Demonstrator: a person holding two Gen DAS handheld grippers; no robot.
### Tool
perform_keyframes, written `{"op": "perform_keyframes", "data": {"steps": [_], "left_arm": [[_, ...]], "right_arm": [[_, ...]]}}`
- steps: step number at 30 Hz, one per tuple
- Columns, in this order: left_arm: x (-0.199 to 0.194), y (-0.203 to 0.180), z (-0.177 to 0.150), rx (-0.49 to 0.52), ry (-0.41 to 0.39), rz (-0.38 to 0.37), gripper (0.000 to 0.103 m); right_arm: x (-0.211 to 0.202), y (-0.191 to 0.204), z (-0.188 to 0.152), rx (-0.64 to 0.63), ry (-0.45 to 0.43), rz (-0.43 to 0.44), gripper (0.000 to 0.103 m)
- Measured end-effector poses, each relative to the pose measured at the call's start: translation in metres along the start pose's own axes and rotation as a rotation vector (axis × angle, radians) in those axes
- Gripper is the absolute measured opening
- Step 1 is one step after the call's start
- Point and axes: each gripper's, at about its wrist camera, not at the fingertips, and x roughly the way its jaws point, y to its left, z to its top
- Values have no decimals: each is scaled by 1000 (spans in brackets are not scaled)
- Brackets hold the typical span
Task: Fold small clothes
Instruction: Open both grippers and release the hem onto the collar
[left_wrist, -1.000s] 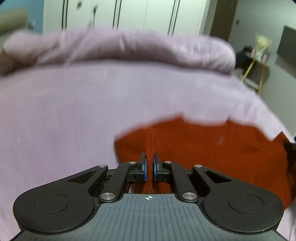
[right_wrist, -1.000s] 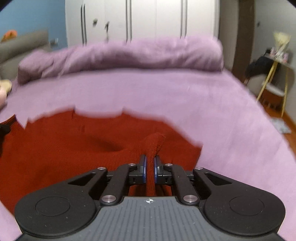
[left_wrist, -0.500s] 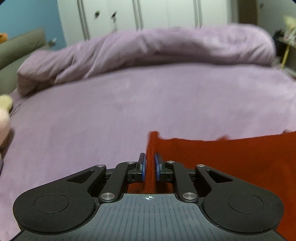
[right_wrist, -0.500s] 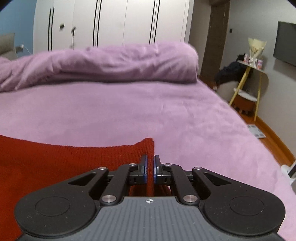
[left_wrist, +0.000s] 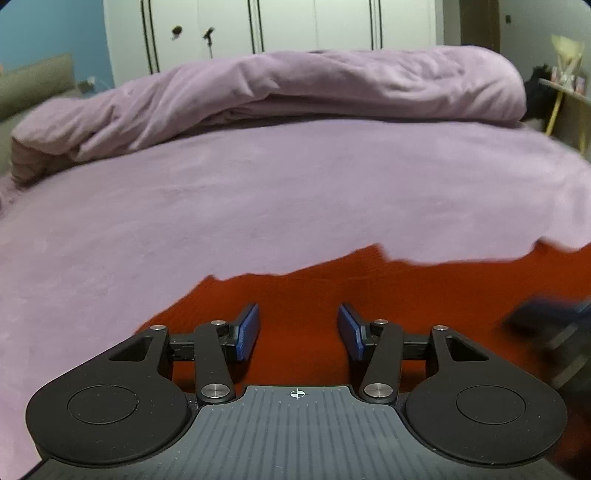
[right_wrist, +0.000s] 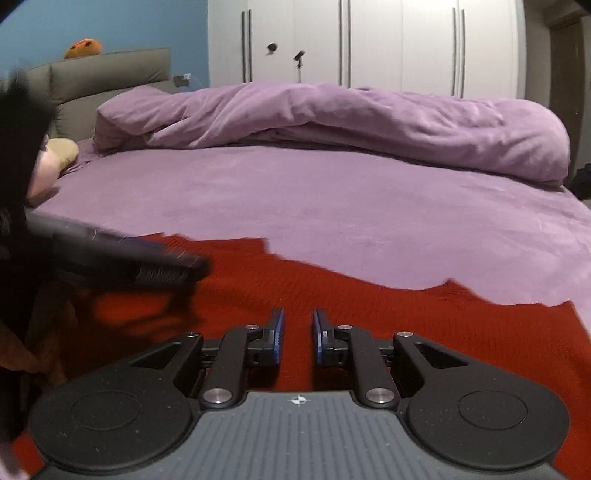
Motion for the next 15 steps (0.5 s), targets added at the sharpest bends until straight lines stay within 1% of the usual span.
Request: {"op": "perform_keyframes", "data": {"steps": [1, 2, 3, 4, 5, 6, 7, 8, 9, 11, 12, 13, 14, 15], "left_arm": [[0, 8, -4, -30, -12, -18, 54], [0, 18, -4, -82, -12, -47, 53], [0, 24, -4, -110, -16, -57, 51], [0, 30, -5, -125, -23, -57, 45], [0, 34, -6, -128, -24, -61, 44], [-1, 39, -7, -131, -28, -53, 44], [-1, 43, -7, -138, -27, -18, 48], [-1, 47, -7, -152, -13, 18, 52], [-1, 54, -7, -178, 5, 34, 51], [-7, 68, -8, -220, 22, 3, 53], [-12, 73, -9, -208, 28, 14, 53], [-19, 75, -11, -172, 35, 61, 59], [-25, 79, -14, -131, 48, 118, 63], [-31, 87, -20, -106, 64, 144, 63]], "right_arm": [[-2, -14, -2, 9, -2, -57, 15], [-6, -37, -4, 33, 5, -114, 15], [-11, -56, -9, 75, 7, -138, 15], [-18, -80, -14, 128, -1, -165, 14], [-28, -103, -18, 181, -15, -203, 13], [-35, -119, -21, 221, -26, -223, 11], [-42, -132, -23, 249, -31, -273, 12], [-45, -141, -27, 273, -24, -313, 13], [-47, -148, -29, 303, -12, -338, 13], [-52, -151, -30, 315, 4, -381, 19], [-55, -147, -29, 285, 10, -409, 19], [-59, -143, -27, 250, 20, -442, 19], [-63, -137, -27, 212, 35, -473, 19], [-71, -133, -28, 192, 40, -480, 19]]}}
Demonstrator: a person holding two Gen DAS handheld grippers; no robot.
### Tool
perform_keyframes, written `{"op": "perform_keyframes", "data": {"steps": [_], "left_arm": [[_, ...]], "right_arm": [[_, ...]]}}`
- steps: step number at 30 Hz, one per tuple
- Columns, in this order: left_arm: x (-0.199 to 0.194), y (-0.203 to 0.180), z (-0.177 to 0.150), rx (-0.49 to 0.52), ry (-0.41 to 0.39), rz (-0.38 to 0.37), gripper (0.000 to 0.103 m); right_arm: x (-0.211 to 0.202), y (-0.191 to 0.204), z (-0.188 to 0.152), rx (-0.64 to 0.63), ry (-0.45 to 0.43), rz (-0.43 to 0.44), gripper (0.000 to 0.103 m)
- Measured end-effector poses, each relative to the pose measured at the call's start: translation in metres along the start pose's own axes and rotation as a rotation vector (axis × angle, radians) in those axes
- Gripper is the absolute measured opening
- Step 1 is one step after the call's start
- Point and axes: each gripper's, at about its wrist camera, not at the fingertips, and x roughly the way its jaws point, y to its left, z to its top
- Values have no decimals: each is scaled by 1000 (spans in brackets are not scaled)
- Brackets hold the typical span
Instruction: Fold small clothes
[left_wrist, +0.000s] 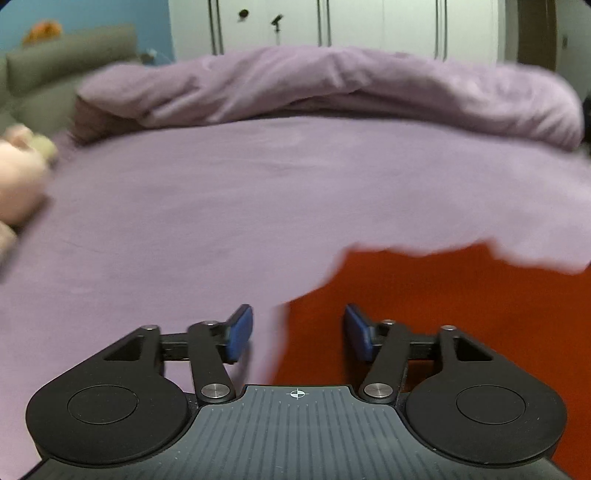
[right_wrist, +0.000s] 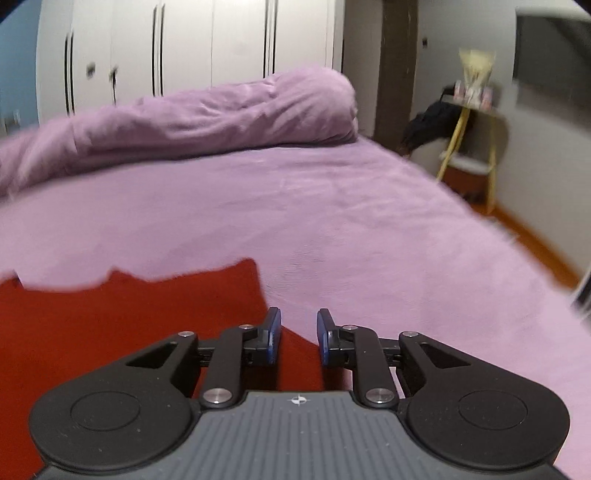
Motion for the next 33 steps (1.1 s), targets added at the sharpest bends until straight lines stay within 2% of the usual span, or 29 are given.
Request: {"op": "perform_keyframes", "data": {"steps": [2, 4, 7, 11, 13, 16, 20, 22, 24, 26, 27, 29, 33], "left_arm": [[-11, 24, -10, -25, 46, -11, 62], [-31, 52, -22, -130, 93, -47, 59], [-61, 84, -46, -258, 158, -202, 60], [-78, 103, -76, -420, 256, -421, 59], [-75, 106, -86, -493, 296, -470, 58], [-70, 102, -84, -514, 292, -476, 58], [-50, 96, -79, -588, 320, -561, 56], [-43, 96, -79, -627, 319, -568, 54], [-33, 99, -79, -699, 317, -587, 47], [-24, 105, -83, -773, 319, -600, 33], [-19, 105, -83, -787, 323, -598, 32], [-17, 103, -82, -780, 326, -591, 31], [-22, 95, -74, -687, 305, -560, 30]], "right_arm": [[-30, -4, -7, 19, -3, 42, 19], [-64, -6, -16, 68, -25, 112, 20], [-107, 5, -33, 118, -50, 216, 21], [-138, 29, -59, 159, 3, 346, 21], [-145, 44, -67, 156, 40, 386, 21], [-146, 65, -69, 165, 82, 438, 21], [-157, 93, -70, 117, 90, 465, 21], [-160, 106, -67, 97, 94, 484, 21], [-161, 121, -65, 75, 93, 504, 21], [-162, 134, -62, 49, 84, 523, 21], [-163, 143, -61, 28, 81, 531, 21], [-161, 155, -62, -3, 83, 534, 21], [-155, 177, -60, -41, 89, 537, 21]]}}
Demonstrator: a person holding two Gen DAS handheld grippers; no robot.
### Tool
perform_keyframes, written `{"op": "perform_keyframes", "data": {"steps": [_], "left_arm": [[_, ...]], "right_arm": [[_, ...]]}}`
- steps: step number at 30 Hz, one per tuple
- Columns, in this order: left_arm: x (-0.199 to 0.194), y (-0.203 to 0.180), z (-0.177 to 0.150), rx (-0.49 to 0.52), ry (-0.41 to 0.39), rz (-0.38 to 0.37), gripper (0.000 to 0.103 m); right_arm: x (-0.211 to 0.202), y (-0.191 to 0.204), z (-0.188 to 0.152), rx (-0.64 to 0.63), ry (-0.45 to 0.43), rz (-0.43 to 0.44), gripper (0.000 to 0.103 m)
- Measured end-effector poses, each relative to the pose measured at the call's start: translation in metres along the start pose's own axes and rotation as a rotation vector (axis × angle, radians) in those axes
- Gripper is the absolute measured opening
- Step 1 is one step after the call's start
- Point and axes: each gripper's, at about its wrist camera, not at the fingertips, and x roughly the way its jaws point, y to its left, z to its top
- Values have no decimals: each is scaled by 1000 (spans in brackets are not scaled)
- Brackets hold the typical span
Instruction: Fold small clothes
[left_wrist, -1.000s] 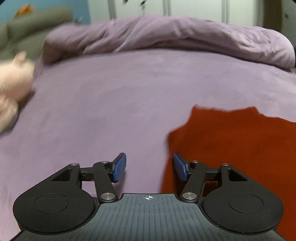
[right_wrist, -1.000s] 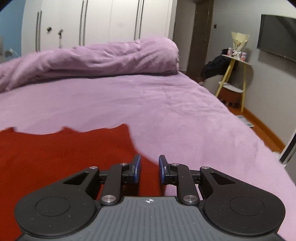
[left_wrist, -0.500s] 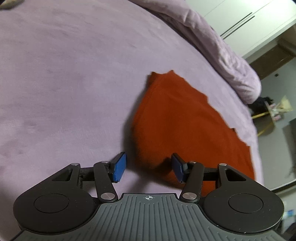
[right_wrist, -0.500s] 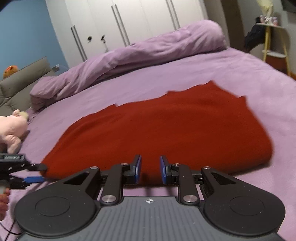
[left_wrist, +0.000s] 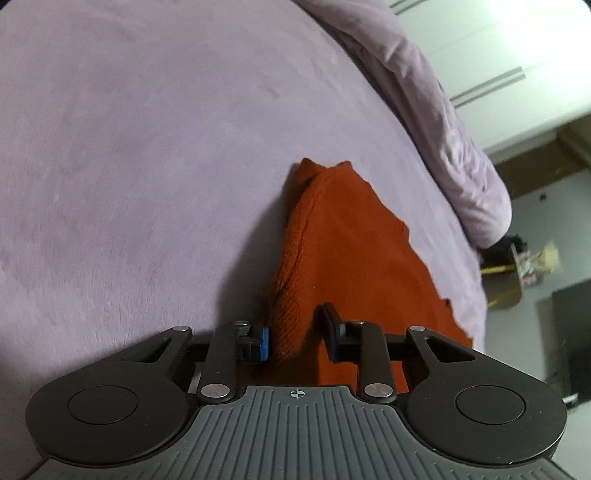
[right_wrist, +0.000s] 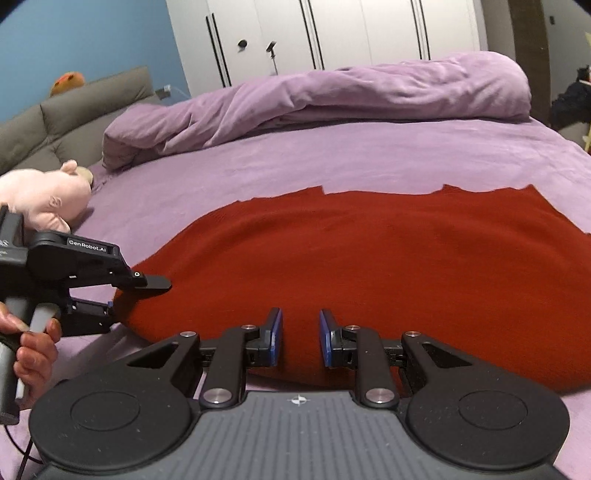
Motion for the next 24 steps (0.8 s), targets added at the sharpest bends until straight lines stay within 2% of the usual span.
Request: {"op": "perform_keyframes", "data": {"steps": [7, 15, 17, 20, 21, 23, 24], "left_arm": [[-3, -3, 0, 45, -1, 14, 26], [-8, -7, 1, 88, -3, 25, 20], [-10, -10, 1, 109, -7, 31, 19], [-14, -16, 0, 144, -13, 46, 18], [-14, -17, 0, 145, -13, 51, 18], [-13, -19, -1, 148, -12, 61, 18], [-14, -20, -1, 149, -14, 66, 18]], "right_arm": [[16, 19, 4, -81, -7, -1, 20], [31, 28, -4, -209, 34, -27, 18], [24, 26, 1, -188, 31, -18, 18], [8, 17, 3, -120, -25, -19, 18], [10, 15, 0, -122, -13, -24, 18], [24, 16, -4, -148, 87, -30, 18], [26, 17, -5, -158, 105, -22, 17]]}}
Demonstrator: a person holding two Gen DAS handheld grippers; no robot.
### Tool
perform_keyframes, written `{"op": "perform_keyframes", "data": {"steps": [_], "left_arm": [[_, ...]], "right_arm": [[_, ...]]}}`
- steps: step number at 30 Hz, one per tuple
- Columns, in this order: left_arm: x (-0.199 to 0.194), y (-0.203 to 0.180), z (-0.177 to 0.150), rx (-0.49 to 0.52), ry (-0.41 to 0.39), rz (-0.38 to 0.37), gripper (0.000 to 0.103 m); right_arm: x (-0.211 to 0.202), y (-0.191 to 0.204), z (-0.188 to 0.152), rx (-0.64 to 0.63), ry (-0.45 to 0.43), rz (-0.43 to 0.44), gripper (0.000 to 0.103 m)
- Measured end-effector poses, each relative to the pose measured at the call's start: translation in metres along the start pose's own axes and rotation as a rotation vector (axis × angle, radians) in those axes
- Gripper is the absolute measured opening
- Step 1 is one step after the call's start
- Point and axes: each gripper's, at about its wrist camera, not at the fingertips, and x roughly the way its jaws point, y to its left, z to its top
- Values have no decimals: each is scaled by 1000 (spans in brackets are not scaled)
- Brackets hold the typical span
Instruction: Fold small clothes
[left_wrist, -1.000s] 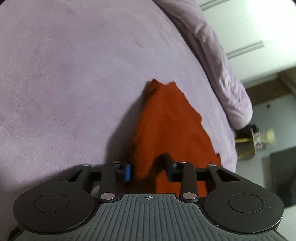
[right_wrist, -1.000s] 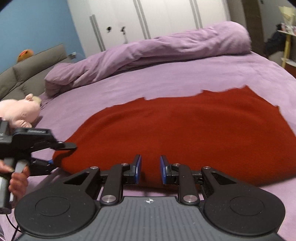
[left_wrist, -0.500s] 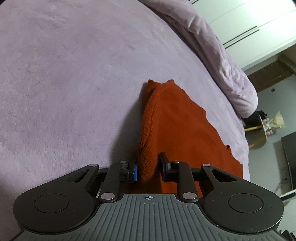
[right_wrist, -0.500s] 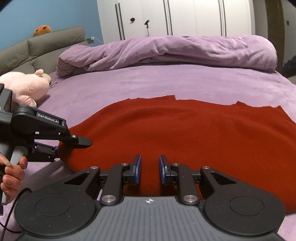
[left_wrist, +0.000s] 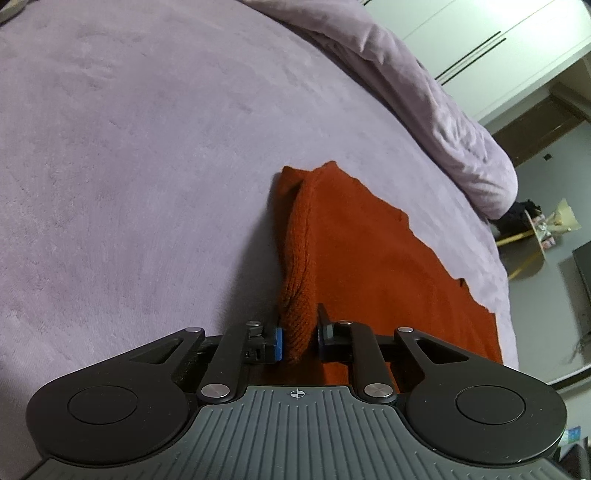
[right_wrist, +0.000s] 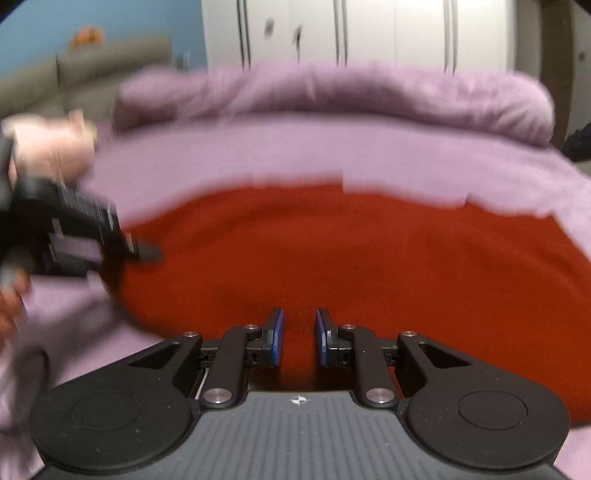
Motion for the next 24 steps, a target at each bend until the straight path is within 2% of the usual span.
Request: {"op": "perform_keyframes", "data": {"steps": [4, 7, 10, 13, 17, 19, 21, 23, 24], "left_arm": [[-9, -8, 1, 16, -22, -2, 16], [-23, -28, 4, 65, -56, -11, 15], [-39, -69, 0, 201, -108, -53, 14], [-42, -119, -13, 352, -126, -107, 12], [-15, -174, -46, 495, -66, -167, 11], [9, -188, -65, 534, -21, -157, 11], [33, -190, -83, 571, 16, -112, 11], [52, -182, -95, 532, 76, -80, 12], [54, -178, -99, 523, 74, -87, 12]], "right_arm": [[-16, -15, 6, 86, -44, 40, 15], [-35, -34, 4, 138, -90, 8, 16], [-53, -59, -1, 218, -125, -26, 16], [-67, -86, -8, 301, -160, -65, 16], [-77, -111, -17, 376, -181, -99, 16], [-78, -120, -21, 389, -176, -115, 16], [-79, -127, -26, 398, -161, -119, 17], [-79, -132, -30, 405, -153, -119, 17], [-80, -135, -33, 408, -148, -117, 17]]}}
